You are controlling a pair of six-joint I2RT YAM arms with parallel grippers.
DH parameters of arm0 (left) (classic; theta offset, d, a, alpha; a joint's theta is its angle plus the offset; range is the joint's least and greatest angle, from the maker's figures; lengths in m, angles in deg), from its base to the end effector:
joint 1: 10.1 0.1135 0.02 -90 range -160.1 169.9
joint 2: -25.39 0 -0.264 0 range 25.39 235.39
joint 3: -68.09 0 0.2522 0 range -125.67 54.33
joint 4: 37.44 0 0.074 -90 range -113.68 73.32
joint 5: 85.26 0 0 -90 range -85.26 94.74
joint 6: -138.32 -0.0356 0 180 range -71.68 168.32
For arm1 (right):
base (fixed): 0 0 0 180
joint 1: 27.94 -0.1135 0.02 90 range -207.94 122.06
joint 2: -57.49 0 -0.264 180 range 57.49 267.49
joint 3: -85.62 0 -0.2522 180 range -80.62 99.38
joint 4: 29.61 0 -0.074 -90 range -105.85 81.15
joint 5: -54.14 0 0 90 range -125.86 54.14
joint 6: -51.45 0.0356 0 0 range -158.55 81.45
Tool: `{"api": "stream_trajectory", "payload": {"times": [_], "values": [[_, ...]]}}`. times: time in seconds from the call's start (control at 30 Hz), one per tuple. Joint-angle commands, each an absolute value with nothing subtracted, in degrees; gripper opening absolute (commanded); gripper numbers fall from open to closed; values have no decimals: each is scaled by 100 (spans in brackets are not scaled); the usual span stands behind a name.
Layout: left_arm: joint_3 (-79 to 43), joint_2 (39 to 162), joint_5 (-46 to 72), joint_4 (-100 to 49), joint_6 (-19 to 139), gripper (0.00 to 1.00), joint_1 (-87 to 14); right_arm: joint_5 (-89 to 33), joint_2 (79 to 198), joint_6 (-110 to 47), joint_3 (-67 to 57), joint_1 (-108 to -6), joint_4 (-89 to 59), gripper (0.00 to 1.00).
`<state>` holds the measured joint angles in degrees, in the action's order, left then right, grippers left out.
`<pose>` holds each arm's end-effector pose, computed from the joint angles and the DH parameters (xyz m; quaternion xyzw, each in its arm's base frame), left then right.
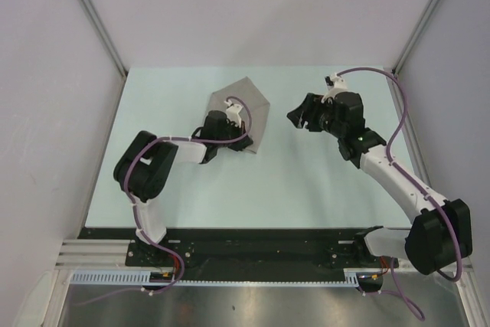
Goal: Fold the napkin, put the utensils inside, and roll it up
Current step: Fold the napkin
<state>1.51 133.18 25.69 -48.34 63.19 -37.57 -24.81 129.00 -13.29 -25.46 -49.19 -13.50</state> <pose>0.3339 -0.1880 0.1446 0.1835 0.8378 -0.3238 0.3994 0.2691 0.1120 0.3175 -0.0278 0.8103 0.3009 0.5021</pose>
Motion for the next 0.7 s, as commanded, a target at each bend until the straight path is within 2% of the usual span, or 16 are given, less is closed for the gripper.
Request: {"api": "stream_trajectory", "payload": {"times": [0.0,0.23,0.33,0.37,0.47,0.53,0.57,0.63,0.67], "values": [[265,13077,2452,-4794,5966,0,-3937,-2408,13053,-1280,-2630,-4903,-1523,65],[309,13103,2460,-4750,5991,2,-4060,-2320,13518,-1218,-2709,-4947,-1734,65],[317,13033,2478,-4723,6175,26,-4060,-2189,13878,-1183,-2648,-4973,-1708,65],[326,12972,2478,-4723,6220,42,-4060,-2119,14062,-1122,-2613,-5008,-1690,65],[370,12700,2531,-4706,6369,61,-4051,-2065,14405,-947,-2542,-5131,-1752,64],[379,12437,2592,-4653,6448,66,-4060,-2030,14581,-814,-2464,-5167,-1831,64],[379,12340,2601,-4531,6466,73,-4051,-1978,14695,-753,-2428,-5202,-1866,64],[379,12016,2558,-4390,6484,75,-4051,-1890,15047,-559,-2254,-5255,-1901,63],[388,11883,2523,-4259,6493,80,-4043,-1803,15179,-498,-2183,-5272,-1910,63]]}}
